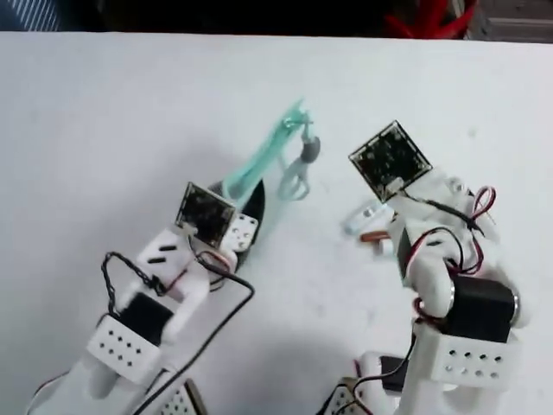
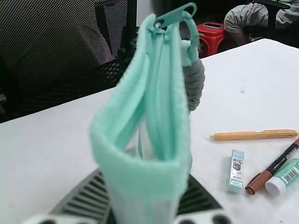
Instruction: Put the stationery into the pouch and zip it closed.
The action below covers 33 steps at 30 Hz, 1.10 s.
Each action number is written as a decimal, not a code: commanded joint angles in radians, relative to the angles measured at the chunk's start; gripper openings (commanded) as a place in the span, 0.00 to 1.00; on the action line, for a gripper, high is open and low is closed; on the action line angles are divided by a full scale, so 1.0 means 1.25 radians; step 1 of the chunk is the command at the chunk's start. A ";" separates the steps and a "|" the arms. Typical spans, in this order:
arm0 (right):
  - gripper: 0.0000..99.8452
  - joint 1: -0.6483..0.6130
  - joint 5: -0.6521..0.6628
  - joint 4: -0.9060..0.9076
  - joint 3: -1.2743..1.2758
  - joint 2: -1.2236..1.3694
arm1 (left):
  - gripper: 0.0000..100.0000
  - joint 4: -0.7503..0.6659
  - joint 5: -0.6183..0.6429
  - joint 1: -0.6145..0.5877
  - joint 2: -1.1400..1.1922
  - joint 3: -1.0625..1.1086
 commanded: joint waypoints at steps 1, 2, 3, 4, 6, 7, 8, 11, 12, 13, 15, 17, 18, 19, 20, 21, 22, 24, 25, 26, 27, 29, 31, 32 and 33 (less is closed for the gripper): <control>0.02 -0.007 -0.005 -0.018 -0.002 -0.006 | 0.03 0.002 0.005 0.003 -0.001 0.000; 0.02 -0.007 -0.005 -0.017 -0.004 -0.006 | 0.03 0.002 0.005 0.003 -0.001 0.000; 0.02 -0.007 -0.005 -0.017 -0.006 -0.006 | 0.03 0.002 0.005 0.003 -0.001 0.000; 0.02 -0.007 -0.005 -0.017 -0.006 -0.007 | 0.03 0.002 0.005 0.003 -0.001 0.000; 0.02 -0.007 -0.006 -0.017 -0.006 -0.007 | 0.03 0.002 0.005 0.003 -0.001 0.000; 0.02 -0.007 -0.006 -0.017 -0.006 -0.007 | 0.03 0.002 0.005 0.003 -0.001 0.000; 0.02 -0.007 -0.006 -0.017 -0.006 -0.007 | 0.03 0.002 0.005 0.003 -0.001 0.000; 0.02 -0.007 -0.006 -0.017 -0.006 -0.007 | 0.03 0.002 0.005 0.003 -0.001 0.000; 0.02 -0.007 -0.006 -0.017 -0.006 -0.007 | 0.03 0.002 0.005 0.003 -0.001 0.000; 0.02 -0.007 -0.007 -0.018 -0.006 -0.007 | 0.03 0.002 0.005 0.003 -0.001 0.000; 0.02 -0.007 -0.025 -0.020 -0.006 -0.007 | 0.03 0.002 0.005 0.003 -0.001 0.000; 0.02 -0.007 -0.045 -0.020 -0.006 -0.007 | 0.03 0.002 0.005 0.003 -0.001 0.000; 0.02 -0.007 -0.052 -0.021 -0.006 -0.007 | 0.03 0.002 0.005 0.003 -0.001 0.000; 0.02 -0.007 -0.052 -0.021 -0.007 -0.007 | 0.03 0.002 0.005 0.003 -0.001 0.000; 0.02 -0.007 -0.052 -0.021 -0.007 -0.007 | 0.03 0.002 0.005 0.003 -0.001 0.000; 0.02 -0.007 -0.052 -0.023 -0.007 -0.007 | 0.03 0.002 0.005 0.003 -0.001 0.000; 0.02 -0.007 -0.052 -0.024 -0.007 -0.007 | 0.03 0.002 0.005 0.003 -0.001 0.000; 0.02 -0.007 -0.052 -0.034 -0.007 -0.007 | 0.03 0.002 0.005 0.003 -0.001 0.000; 0.02 -0.007 -0.052 -0.039 -0.007 -0.007 | 0.03 0.002 0.005 0.003 -0.001 0.000; 0.02 -0.007 -0.052 -0.039 -0.007 -0.007 | 0.03 0.002 0.005 0.003 -0.001 0.000; 0.02 -0.007 -0.052 -0.039 -0.007 -0.007 | 0.03 0.002 0.005 0.003 -0.001 0.000; 0.02 -0.007 -0.052 -0.039 -0.007 -0.007 | 0.03 0.002 0.005 0.003 -0.001 0.000; 0.02 -0.007 -0.052 -0.039 -0.007 -0.007 | 0.03 0.002 0.005 0.003 -0.001 0.000; 0.02 -0.007 -0.052 -0.039 -0.007 -0.007 | 0.03 0.002 0.005 0.003 -0.001 0.000; 0.02 -0.007 -0.053 -0.037 -0.007 -0.007 | 0.03 0.002 0.005 0.003 -0.001 0.000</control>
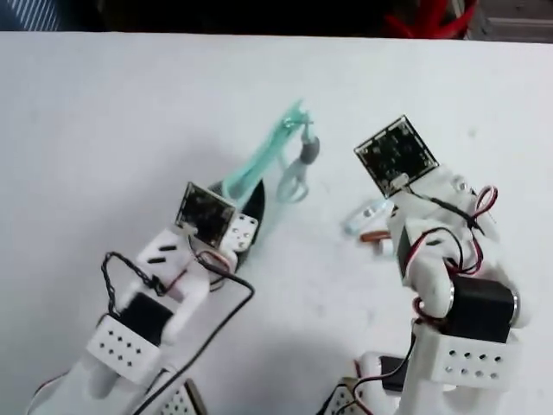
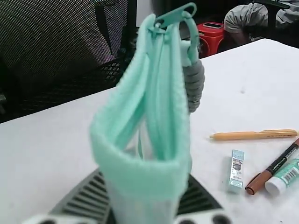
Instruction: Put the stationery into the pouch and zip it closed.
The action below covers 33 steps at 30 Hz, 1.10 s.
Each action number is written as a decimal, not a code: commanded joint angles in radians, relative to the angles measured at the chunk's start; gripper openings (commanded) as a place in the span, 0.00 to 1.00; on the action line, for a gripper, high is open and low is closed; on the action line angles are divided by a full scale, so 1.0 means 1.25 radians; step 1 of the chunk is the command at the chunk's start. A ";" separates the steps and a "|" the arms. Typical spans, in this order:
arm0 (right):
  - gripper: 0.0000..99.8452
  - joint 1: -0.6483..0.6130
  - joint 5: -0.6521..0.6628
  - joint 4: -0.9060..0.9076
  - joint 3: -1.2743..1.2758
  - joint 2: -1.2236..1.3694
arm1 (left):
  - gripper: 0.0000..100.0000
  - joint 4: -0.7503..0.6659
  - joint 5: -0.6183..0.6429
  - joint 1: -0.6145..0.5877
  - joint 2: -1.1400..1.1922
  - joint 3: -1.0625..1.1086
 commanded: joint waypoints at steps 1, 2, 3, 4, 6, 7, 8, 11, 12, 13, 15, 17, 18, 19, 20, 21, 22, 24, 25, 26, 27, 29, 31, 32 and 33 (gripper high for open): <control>0.02 -0.003 -0.007 -0.015 -0.007 -0.007 | 0.03 0.002 0.005 0.003 -0.001 0.000; 0.02 -0.003 -0.007 -0.015 -0.006 -0.007 | 0.03 0.002 0.005 0.003 -0.001 0.000; 0.02 -0.003 -0.007 -0.015 -0.006 -0.007 | 0.03 0.002 0.005 0.003 -0.001 0.000; 0.02 -0.003 -0.007 -0.015 -0.006 -0.007 | 0.03 0.002 0.005 0.003 -0.001 0.000; 0.02 -0.003 -0.007 -0.015 -0.006 -0.007 | 0.03 0.002 0.005 0.003 -0.001 0.000; 0.02 -0.003 -0.007 -0.015 -0.006 -0.007 | 0.03 0.002 0.005 0.003 -0.001 0.000; 0.02 -0.003 -0.007 -0.015 -0.006 -0.007 | 0.03 0.002 0.005 0.003 -0.001 0.000; 0.02 -0.003 -0.007 -0.017 -0.006 -0.007 | 0.03 0.002 0.005 0.003 -0.001 0.000; 0.02 -0.003 -0.007 -0.017 -0.006 -0.007 | 0.03 0.002 0.005 0.003 -0.001 0.000; 0.02 -0.003 -0.007 -0.017 -0.006 -0.007 | 0.03 0.002 0.005 0.003 -0.001 0.000; 0.02 -0.004 -0.027 -0.015 -0.009 -0.007 | 0.03 0.002 0.005 0.003 -0.001 0.000; 0.02 -0.004 -0.123 -0.012 -0.036 -0.007 | 0.03 0.002 0.005 0.003 -0.001 0.000; 0.02 -0.004 -0.164 -0.013 -0.056 -0.007 | 0.03 0.002 0.005 0.003 -0.001 0.000; 0.02 -0.004 -0.191 -0.015 -0.081 -0.003 | 0.03 0.002 0.005 0.003 -0.001 0.000; 0.02 -0.004 -0.212 -0.018 -0.108 0.002 | 0.03 0.002 0.005 0.003 -0.001 0.000; 0.02 -0.007 -0.233 -0.026 -0.131 0.002 | 0.04 0.002 0.006 0.003 -0.003 0.000; 0.02 -0.025 -0.260 -0.044 -0.150 0.002 | 0.06 0.004 0.010 0.003 -0.003 0.000; 0.02 -0.077 -0.312 -0.078 -0.173 0.003 | 0.11 0.007 0.011 0.003 -0.002 0.001; 0.02 -0.107 -0.335 -0.099 -0.177 0.003 | 0.13 0.009 0.011 0.003 -0.001 0.001; 0.02 -0.145 -0.355 -0.123 -0.178 0.003 | 0.14 0.009 0.011 0.003 -0.001 0.001; 0.02 -0.190 -0.372 -0.153 -0.179 0.003 | 0.13 0.009 0.011 0.003 -0.001 0.001; 0.02 -0.276 -0.399 -0.217 -0.182 0.002 | 0.13 0.009 0.011 0.003 -0.001 0.001; 0.02 -0.357 -0.419 -0.292 -0.182 -0.001 | 0.13 0.009 0.011 0.003 -0.001 0.002; 0.02 -0.392 -0.426 -0.339 -0.183 -0.001 | 0.13 0.009 0.011 0.003 -0.001 0.002; 0.02 -0.420 -0.431 -0.391 -0.188 0.002 | 0.14 0.009 0.011 0.003 -0.001 0.002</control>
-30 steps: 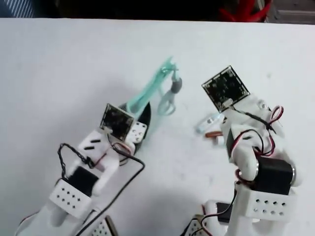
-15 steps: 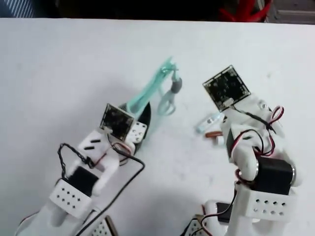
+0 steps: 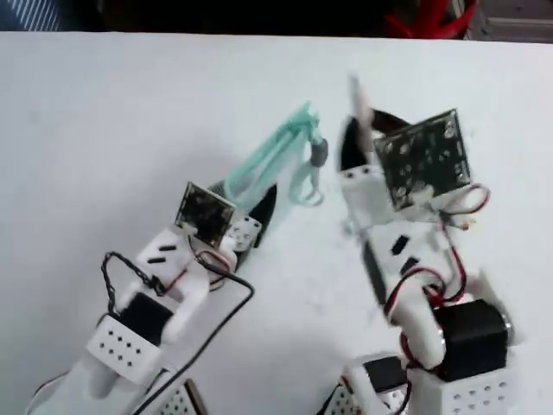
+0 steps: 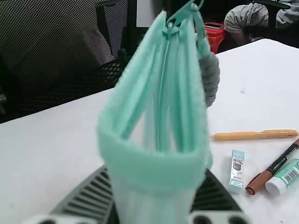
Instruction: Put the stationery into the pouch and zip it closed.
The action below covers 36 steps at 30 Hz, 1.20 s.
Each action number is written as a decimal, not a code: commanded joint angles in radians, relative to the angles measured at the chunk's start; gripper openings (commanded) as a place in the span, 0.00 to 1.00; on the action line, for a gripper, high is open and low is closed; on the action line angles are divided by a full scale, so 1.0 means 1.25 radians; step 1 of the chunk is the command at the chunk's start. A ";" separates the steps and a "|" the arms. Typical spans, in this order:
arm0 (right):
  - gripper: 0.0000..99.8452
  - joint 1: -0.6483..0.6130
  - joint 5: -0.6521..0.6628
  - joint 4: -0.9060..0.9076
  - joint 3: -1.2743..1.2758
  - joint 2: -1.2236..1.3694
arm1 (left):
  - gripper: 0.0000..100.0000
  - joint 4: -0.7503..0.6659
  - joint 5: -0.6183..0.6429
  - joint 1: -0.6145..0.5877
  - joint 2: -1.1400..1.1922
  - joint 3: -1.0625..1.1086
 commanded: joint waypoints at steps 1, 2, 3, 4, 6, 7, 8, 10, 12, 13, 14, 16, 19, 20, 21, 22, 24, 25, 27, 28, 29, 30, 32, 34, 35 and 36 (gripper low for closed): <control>0.02 -0.117 -0.027 -0.181 -0.048 0.004 | 0.14 0.009 0.011 0.003 -0.001 0.002; 0.02 -0.136 -0.028 -0.229 -0.054 0.004 | 0.14 0.009 0.011 0.003 -0.001 0.002; 0.02 -0.154 -0.037 -0.273 -0.059 0.004 | 0.14 0.009 0.011 0.003 -0.001 0.002; 0.02 -0.166 -0.048 -0.310 -0.064 0.004 | 0.14 0.009 0.011 0.003 -0.001 0.002; 0.02 -0.190 -0.068 -0.358 -0.064 0.008 | 0.14 0.009 0.011 0.003 -0.001 0.002; 0.02 -0.196 -0.076 -0.368 -0.060 0.017 | 0.14 0.009 0.011 0.003 -0.001 0.002; 0.02 -0.198 -0.083 -0.369 -0.060 0.033 | 0.14 0.009 0.011 0.003 -0.001 0.002; 0.02 -0.201 -0.108 -0.368 -0.060 0.072 | 0.14 0.007 0.011 0.003 -0.001 0.002; 0.02 -0.201 -0.153 -0.360 -0.059 0.107 | 0.14 0.006 0.010 0.003 -0.001 0.002; 0.02 -0.201 -0.178 -0.344 -0.059 0.121 | 0.14 0.006 0.010 0.003 -0.001 0.002; 0.02 -0.201 -0.196 -0.322 -0.059 0.132 | 0.14 0.005 0.010 0.002 -0.001 0.002; 0.02 -0.196 -0.218 -0.266 -0.059 0.144 | 0.14 0.004 0.011 -0.008 -0.003 0.001; 0.02 -0.193 -0.221 -0.187 -0.055 0.147 | 0.14 0.001 0.011 -0.029 -0.004 -0.002; 0.02 -0.193 -0.220 -0.181 -0.047 0.148 | 0.14 0.001 0.012 -0.031 -0.004 -0.002; 0.02 -0.193 -0.220 -0.190 -0.031 0.150 | 0.14 0.001 0.012 -0.029 -0.004 -0.002; 0.02 -0.193 -0.220 -0.209 -0.010 0.150 | 0.14 0.001 0.012 -0.026 -0.004 -0.002; 0.02 -0.193 -0.220 -0.255 0.043 0.145 | 0.16 0.007 0.012 -0.025 -0.004 -0.002; 0.02 -0.193 -0.218 -0.283 0.063 0.145 | 0.17 0.007 0.012 -0.025 -0.004 -0.001; 0.02 -0.193 -0.221 -0.326 0.069 0.144 | 0.18 0.007 0.012 -0.025 -0.004 0.000; 0.02 -0.193 -0.222 -0.341 0.058 0.144 | 0.18 0.009 0.012 -0.025 -0.004 0.000; 0.02 -0.197 -0.222 -0.344 0.034 0.142 | 0.18 0.009 0.012 -0.025 -0.004 0.000; 0.02 -0.199 -0.222 -0.344 0.009 0.138 | 0.18 0.009 0.012 -0.025 -0.004 0.000; 0.02 -0.201 -0.222 -0.344 -0.029 0.138 | 0.18 0.009 0.012 -0.025 -0.004 0.000; 0.02 -0.201 -0.222 -0.346 -0.048 0.138 | 0.18 0.009 0.012 -0.025 -0.004 0.000; 0.02 -0.199 -0.222 -0.347 -0.049 0.139 | 0.18 0.009 0.012 -0.025 -0.004 0.000; 0.02 -0.199 -0.222 -0.347 -0.047 0.139 | 0.18 0.009 0.012 -0.024 -0.004 0.000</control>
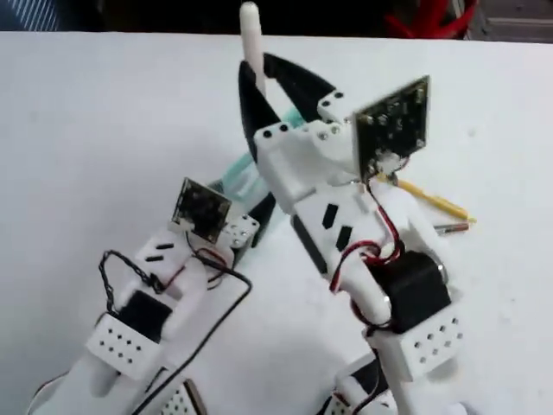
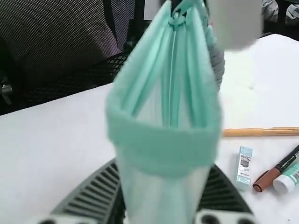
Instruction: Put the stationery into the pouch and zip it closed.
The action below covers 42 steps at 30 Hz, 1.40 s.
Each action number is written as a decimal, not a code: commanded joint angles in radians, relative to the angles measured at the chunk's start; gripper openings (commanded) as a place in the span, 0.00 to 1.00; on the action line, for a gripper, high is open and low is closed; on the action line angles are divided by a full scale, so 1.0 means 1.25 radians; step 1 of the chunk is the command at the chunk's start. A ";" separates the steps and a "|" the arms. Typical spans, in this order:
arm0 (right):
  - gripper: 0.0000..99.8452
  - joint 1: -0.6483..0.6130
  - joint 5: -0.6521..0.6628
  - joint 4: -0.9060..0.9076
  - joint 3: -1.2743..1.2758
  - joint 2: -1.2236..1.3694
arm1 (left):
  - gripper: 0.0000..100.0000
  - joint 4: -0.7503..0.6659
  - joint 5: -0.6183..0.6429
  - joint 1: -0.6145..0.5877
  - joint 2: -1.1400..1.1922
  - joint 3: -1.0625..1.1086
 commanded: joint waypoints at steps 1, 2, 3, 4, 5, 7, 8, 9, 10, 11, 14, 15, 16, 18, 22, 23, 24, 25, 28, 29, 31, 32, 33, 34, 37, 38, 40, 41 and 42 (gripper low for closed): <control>0.02 -0.003 -0.007 -0.021 -0.027 -0.007 | 0.18 0.002 0.009 0.001 -0.010 -0.001; 0.02 -0.002 -0.007 -0.029 -0.016 -0.002 | 0.18 0.002 0.009 0.002 -0.010 -0.001; 0.02 -0.001 -0.007 -0.047 -0.001 0.006 | 0.18 0.002 0.009 0.007 -0.010 -0.001; 0.02 0.001 -0.007 -0.068 0.015 0.017 | 0.18 0.002 0.009 0.009 -0.010 -0.001; 0.02 0.002 -0.007 -0.095 0.032 0.028 | 0.18 0.002 0.009 0.013 -0.009 0.000; 0.02 0.003 -0.006 -0.152 0.065 0.051 | 0.18 0.002 0.009 0.013 -0.008 0.000; 0.02 0.003 -0.006 -0.170 0.080 0.058 | 0.18 0.002 0.009 0.012 -0.007 0.000; 0.02 0.003 -0.005 -0.182 0.091 0.063 | 0.18 0.002 0.009 0.010 -0.007 0.000; 0.02 0.003 -0.005 -0.185 0.096 0.066 | 0.18 0.002 0.009 0.008 -0.007 0.000; 0.02 0.003 -0.005 -0.181 0.101 0.066 | 0.18 0.002 0.009 0.007 -0.007 0.000; 0.02 0.003 -0.004 -0.127 0.113 0.063 | 0.18 0.002 0.009 0.007 -0.007 0.000; 0.02 0.003 -0.004 -0.100 0.120 0.055 | 0.18 0.002 0.009 0.007 -0.007 0.000; 0.02 0.003 -0.004 -0.069 0.129 0.042 | 0.18 0.002 0.009 0.007 -0.007 0.000; 0.02 0.001 -0.004 -0.019 0.149 0.003 | 0.18 0.001 0.009 0.007 -0.007 0.000; 0.02 -0.006 -0.004 0.017 0.201 -0.088 | 0.18 0.000 0.009 0.007 -0.007 0.000; 0.02 -0.006 -0.004 0.019 0.215 -0.105 | 0.18 0.000 0.009 0.007 -0.007 0.000; 0.02 -0.004 -0.002 0.021 0.227 -0.118 | 0.18 0.001 0.009 0.007 -0.007 0.000; 0.02 -0.004 -0.001 0.033 0.239 -0.132 | 0.18 0.001 0.009 0.007 -0.007 0.000; 0.09 -0.017 0.025 0.132 0.243 -0.153 | 0.18 0.001 0.009 0.007 -0.007 0.000; 0.14 -0.033 0.039 0.154 0.237 -0.157 | 0.18 0.001 0.009 0.007 -0.007 0.000; 0.24 -0.042 0.064 0.199 0.206 -0.169 | 0.18 0.001 0.009 0.007 -0.007 0.000; 0.27 -0.042 0.079 0.219 0.183 -0.177 | 0.18 0.001 0.009 0.007 -0.007 0.000; 0.29 -0.041 0.093 0.235 0.157 -0.185 | 0.18 0.001 0.009 0.007 -0.007 0.000; 0.28 -0.036 0.108 0.251 0.128 -0.190 | 0.18 0.001 0.009 0.007 -0.007 0.000; 0.24 0.042 0.128 0.306 0.044 -0.180 | 0.18 0.001 0.009 0.007 -0.007 0.000; 0.23 0.079 0.130 0.319 0.027 -0.166 | 0.18 0.001 0.009 0.007 -0.007 0.000; 0.23 0.170 0.134 0.343 0.007 -0.128 | 0.18 0.002 0.009 0.006 -0.007 0.000; 0.23 0.214 0.134 0.350 0.002 -0.104 | 0.18 0.002 0.009 0.006 -0.007 0.000; 0.23 0.260 0.135 0.354 0.000 -0.073 | 0.18 0.002 0.009 0.006 -0.007 0.000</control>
